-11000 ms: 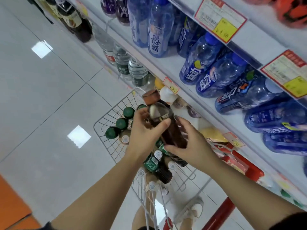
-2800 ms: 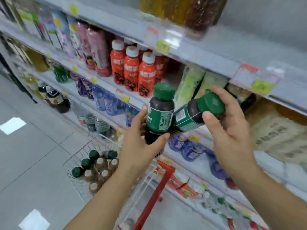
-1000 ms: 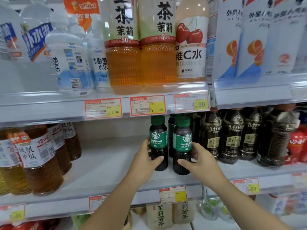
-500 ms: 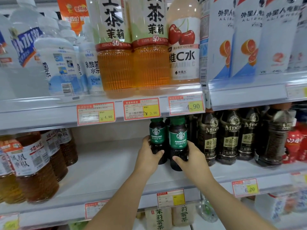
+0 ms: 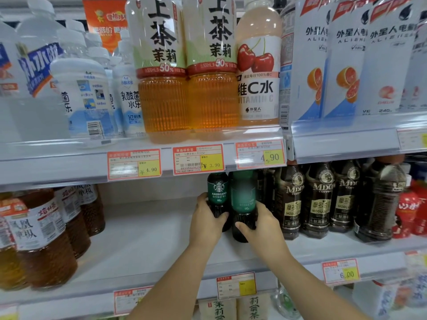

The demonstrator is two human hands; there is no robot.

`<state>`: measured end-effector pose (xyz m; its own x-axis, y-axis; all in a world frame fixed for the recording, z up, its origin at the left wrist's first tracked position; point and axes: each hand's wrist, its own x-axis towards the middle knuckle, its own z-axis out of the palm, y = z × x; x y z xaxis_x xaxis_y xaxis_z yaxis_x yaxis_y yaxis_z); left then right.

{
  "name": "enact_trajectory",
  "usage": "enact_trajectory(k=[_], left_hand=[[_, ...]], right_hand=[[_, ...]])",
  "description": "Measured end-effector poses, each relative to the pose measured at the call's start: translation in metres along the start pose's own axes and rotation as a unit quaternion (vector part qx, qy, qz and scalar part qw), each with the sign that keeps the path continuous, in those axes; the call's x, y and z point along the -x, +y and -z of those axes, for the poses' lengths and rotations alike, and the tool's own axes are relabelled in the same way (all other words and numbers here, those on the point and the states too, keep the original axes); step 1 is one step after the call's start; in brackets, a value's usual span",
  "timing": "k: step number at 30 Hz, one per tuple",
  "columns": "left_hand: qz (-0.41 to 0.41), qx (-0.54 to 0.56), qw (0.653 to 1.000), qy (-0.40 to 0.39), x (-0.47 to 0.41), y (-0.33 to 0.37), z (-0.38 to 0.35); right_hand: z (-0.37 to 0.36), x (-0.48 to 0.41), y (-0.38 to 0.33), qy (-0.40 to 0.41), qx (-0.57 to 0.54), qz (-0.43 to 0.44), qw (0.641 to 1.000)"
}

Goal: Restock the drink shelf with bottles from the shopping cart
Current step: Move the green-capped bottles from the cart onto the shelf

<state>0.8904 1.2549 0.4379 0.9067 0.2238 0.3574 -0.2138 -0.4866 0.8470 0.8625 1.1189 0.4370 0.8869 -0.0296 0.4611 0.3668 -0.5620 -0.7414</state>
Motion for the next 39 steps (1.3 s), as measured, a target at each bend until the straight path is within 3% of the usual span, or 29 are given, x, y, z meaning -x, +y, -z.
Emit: enact_trajectory(k=[4, 7, 9, 11, 15, 23, 28, 30, 36, 39], left_hand=[[0.001, -0.013, 1.0, -0.028, 0.011, 0.005, 0.014], [-0.053, -0.047, 0.997, -0.019, 0.044, 0.006, 0.039], [-0.12, -0.068, 0.99, -0.002, 0.078, 0.001, 0.064], [-0.165, -0.075, 0.983, 0.007, 0.115, -0.01, 0.091], [-0.153, -0.11, 0.981, 0.044, 0.175, -0.066, 0.138], [0.089, -0.163, 0.975, 0.122, 0.316, -0.214, 0.226], [0.365, -0.108, 0.908, 0.173, 0.416, -0.299, 0.269], [0.437, -0.105, 0.877, 0.169, 0.446, -0.329, 0.281], [0.523, -0.11, 0.829, 0.168, 0.502, -0.419, 0.297], [0.54, -0.111, 0.815, 0.179, 0.514, -0.464, 0.302]], right_hand=[[0.001, -0.002, -0.002, -0.014, 0.01, -0.013, 1.0], [0.007, 0.016, -0.008, 0.014, 0.022, -0.003, 1.0], [0.009, 0.041, -0.016, 0.075, 0.035, 0.066, 0.994], [0.001, 0.07, -0.028, 0.085, 0.023, 0.164, 0.982], [-0.057, 0.122, -0.05, -0.041, 0.0, 0.285, 0.958], [-0.235, 0.244, -0.075, -0.382, -0.011, 0.273, 0.883], [-0.35, 0.323, -0.07, -0.54, 0.064, 0.264, 0.797], [-0.394, 0.351, -0.06, -0.591, 0.103, 0.256, 0.758], [-0.502, 0.415, -0.011, -0.685, 0.234, 0.212, 0.657], [-0.531, 0.425, 0.01, -0.691, 0.28, 0.221, 0.629]])
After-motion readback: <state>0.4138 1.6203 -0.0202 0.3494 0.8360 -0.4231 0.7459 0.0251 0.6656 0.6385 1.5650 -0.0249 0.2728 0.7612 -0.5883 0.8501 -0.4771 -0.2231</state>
